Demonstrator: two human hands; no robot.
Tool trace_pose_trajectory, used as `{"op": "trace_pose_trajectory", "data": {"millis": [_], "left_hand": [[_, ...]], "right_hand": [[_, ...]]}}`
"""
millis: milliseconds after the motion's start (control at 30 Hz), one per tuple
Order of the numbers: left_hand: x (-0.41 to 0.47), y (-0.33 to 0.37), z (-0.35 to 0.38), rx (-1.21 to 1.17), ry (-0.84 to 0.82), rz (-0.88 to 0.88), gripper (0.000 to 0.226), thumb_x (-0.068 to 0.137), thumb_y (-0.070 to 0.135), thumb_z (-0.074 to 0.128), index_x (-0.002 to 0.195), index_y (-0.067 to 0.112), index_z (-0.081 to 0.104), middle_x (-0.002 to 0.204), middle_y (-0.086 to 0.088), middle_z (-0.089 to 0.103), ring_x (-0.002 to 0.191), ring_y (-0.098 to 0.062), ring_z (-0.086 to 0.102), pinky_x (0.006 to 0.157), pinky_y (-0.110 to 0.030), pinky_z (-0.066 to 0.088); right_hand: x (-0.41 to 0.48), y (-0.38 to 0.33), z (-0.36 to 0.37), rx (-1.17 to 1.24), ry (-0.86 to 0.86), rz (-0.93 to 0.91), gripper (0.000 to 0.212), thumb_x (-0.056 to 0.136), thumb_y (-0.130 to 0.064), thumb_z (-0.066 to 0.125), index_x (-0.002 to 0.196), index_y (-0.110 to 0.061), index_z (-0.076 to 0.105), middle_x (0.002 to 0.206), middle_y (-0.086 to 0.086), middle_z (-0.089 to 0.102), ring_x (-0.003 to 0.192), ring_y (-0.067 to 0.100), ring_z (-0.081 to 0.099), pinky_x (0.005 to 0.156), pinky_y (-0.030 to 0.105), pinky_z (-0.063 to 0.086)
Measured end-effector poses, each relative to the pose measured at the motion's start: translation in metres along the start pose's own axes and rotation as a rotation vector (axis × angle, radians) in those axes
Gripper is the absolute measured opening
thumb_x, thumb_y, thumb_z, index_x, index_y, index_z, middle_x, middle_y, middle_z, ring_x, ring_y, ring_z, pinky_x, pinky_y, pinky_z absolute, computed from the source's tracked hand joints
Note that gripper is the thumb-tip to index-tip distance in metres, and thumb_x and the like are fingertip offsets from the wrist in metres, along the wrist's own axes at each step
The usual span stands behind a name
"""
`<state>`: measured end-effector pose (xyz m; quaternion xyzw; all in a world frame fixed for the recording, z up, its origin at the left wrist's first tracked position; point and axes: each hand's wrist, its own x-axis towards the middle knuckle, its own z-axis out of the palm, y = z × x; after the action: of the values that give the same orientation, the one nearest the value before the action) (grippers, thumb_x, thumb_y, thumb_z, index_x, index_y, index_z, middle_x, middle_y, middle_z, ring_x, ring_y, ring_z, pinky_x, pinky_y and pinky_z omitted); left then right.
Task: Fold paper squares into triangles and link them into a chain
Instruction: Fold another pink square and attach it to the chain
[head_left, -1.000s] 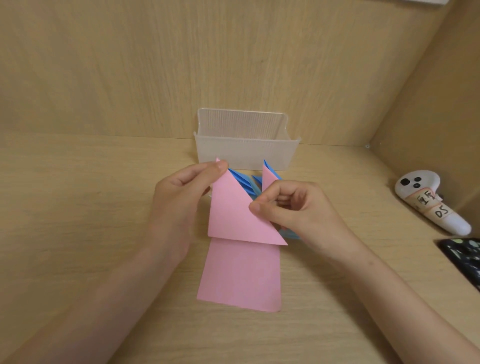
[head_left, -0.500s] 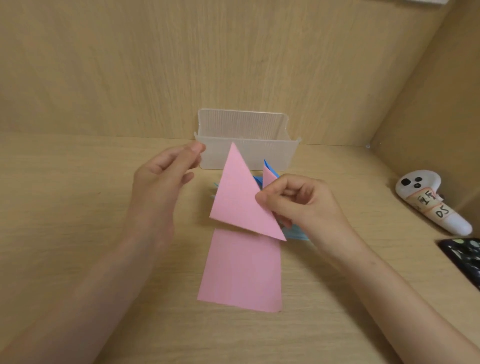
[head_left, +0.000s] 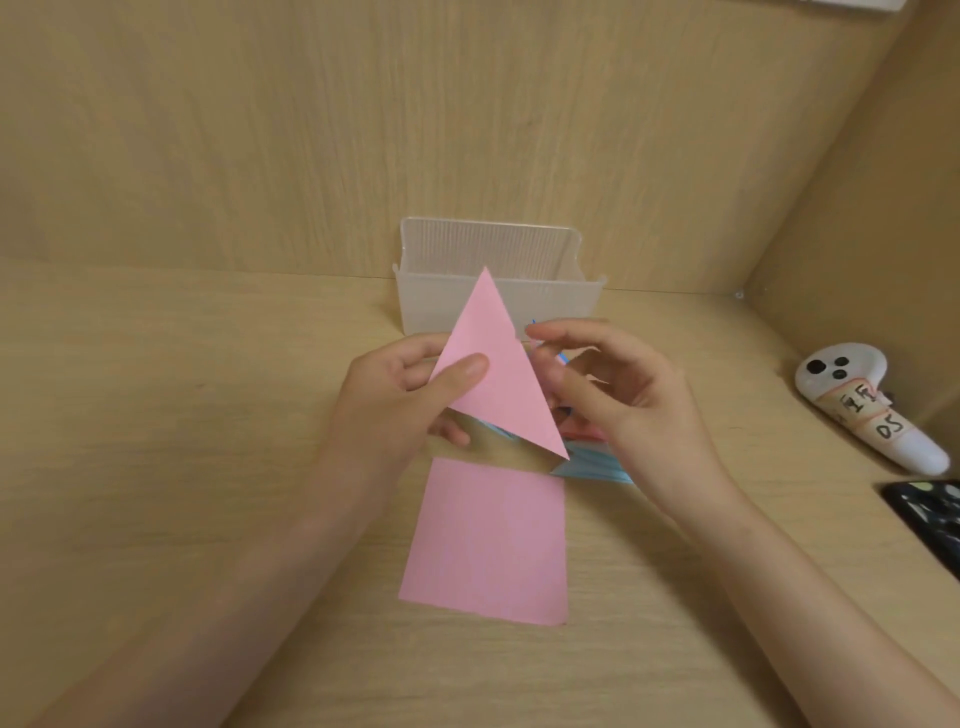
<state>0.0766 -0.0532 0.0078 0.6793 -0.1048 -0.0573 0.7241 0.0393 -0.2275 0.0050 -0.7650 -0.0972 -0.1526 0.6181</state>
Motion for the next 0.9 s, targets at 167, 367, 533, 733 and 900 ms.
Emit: {"op": "trace_pose_trajectory", "data": {"millis": [167, 367, 533, 733, 900], "left_hand": [[-0.0006, 0.0002, 0.0015, -0.034, -0.067, -0.04, 0.014, 0.091, 0.013, 0.057, 0.093, 0.015, 0.071, 0.069, 0.004, 0.071, 0.047, -0.007, 0.056, 0.044, -0.017, 0.047], [-0.0027, 0.0017, 0.0013, -0.08, -0.178, -0.106, 0.014, 0.092, 0.012, 0.054, 0.094, 0.011, 0.069, 0.077, -0.004, 0.074, 0.061, -0.011, 0.069, 0.044, -0.017, 0.048], [-0.0036, 0.0049, -0.0014, -0.058, -0.264, -0.137, 0.016, 0.09, 0.016, 0.056, 0.097, 0.011, 0.068, 0.085, -0.002, 0.076, 0.065, -0.007, 0.07, 0.05, -0.015, 0.05], [-0.0059, 0.0068, 0.0012, -0.07, -0.326, -0.145, 0.031, 0.077, 0.029, 0.058, 0.103, 0.013, 0.065, 0.089, -0.003, 0.076, 0.077, -0.014, 0.073, 0.059, -0.019, 0.056], [-0.0067, 0.0052, 0.0067, 0.004, -0.279, -0.138, 0.019, 0.093, 0.021, 0.051, 0.1, 0.012, 0.066, 0.088, -0.004, 0.076, 0.078, -0.015, 0.073, 0.063, -0.024, 0.057]], "right_hand": [[0.0017, 0.0018, -0.003, -0.097, -0.062, -0.07, 0.017, 0.078, -0.01, 0.07, 0.087, -0.023, 0.076, 0.099, -0.005, 0.062, 0.079, 0.027, 0.056, 0.057, 0.039, 0.053], [0.0028, 0.0019, -0.0096, -0.033, -0.06, -0.021, 0.014, 0.07, -0.027, 0.07, 0.083, -0.025, 0.077, 0.093, -0.005, 0.07, 0.084, 0.017, 0.065, 0.059, 0.042, 0.053], [0.0043, -0.0005, -0.0094, 0.054, -0.076, -0.03, 0.009, 0.073, -0.01, 0.069, 0.081, -0.008, 0.073, 0.086, -0.003, 0.073, 0.081, 0.012, 0.067, 0.071, 0.026, 0.051], [0.003, -0.0009, -0.0052, 0.156, 0.022, 0.134, 0.011, 0.074, -0.02, 0.07, 0.076, -0.009, 0.072, 0.076, 0.004, 0.072, 0.065, 0.02, 0.062, 0.064, 0.034, 0.05], [0.0024, -0.0046, -0.0016, 0.147, 0.094, 0.199, 0.019, 0.069, -0.026, 0.071, 0.08, -0.01, 0.072, 0.075, 0.014, 0.07, 0.065, 0.022, 0.064, 0.072, 0.053, 0.048]]}}
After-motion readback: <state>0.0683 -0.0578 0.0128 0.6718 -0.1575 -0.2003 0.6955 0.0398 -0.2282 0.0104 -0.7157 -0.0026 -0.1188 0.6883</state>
